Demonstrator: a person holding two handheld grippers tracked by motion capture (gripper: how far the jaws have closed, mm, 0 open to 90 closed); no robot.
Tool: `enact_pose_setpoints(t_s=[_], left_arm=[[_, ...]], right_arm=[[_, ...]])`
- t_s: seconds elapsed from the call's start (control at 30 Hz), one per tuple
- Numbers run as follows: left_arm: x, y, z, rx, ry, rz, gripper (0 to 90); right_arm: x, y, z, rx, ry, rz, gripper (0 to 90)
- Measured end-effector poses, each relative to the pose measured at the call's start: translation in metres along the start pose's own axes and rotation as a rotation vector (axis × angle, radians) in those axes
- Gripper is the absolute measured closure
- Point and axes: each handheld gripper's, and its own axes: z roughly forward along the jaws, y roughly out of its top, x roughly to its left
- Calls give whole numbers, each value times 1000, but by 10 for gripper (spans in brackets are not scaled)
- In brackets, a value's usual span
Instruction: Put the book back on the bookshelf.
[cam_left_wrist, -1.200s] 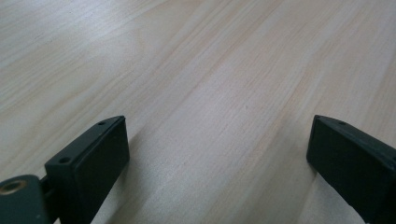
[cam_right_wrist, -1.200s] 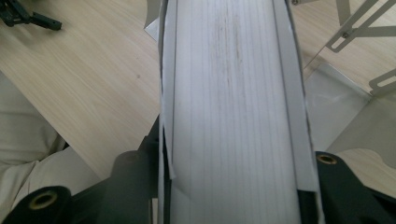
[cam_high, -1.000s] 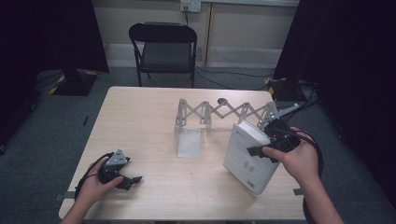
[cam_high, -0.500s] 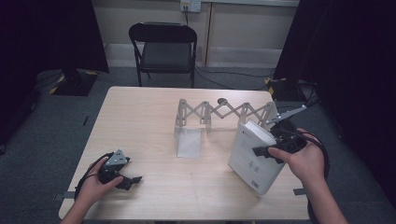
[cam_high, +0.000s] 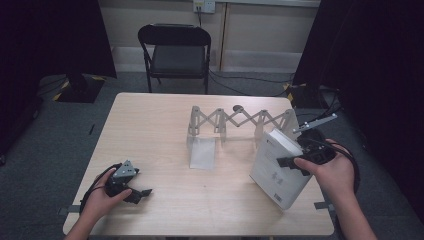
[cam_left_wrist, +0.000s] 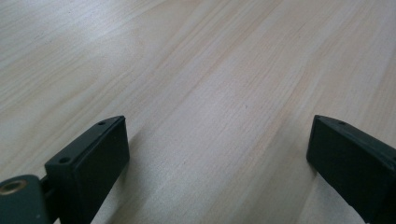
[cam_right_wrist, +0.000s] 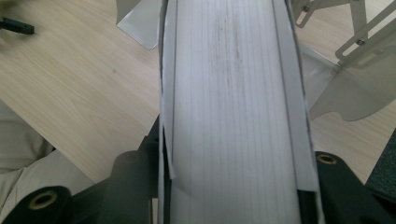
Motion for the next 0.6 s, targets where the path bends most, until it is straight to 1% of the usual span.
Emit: enact_pose_setpoints(t_s=[0.13, 0.5, 0.53, 0.57, 0.6], left_arm=[[0, 0, 0, -2, 0, -2, 54], [0, 0, 0, -1, -1, -2, 54], [0, 0, 0, -5, -2, -3, 55], [0, 0, 0, -5, -2, -3, 55], [0, 0, 0, -5, -2, -3, 54]], right_arm=[[-3, -3, -2, -10, -14, 21, 534], [-11, -6, -4, -2, -27, 75, 534], [-12, -6, -4, -2, -34, 83, 534], [-12, -5, -4, -1, -37, 78, 534], [-12, -5, -4, 2, -41, 83, 534]])
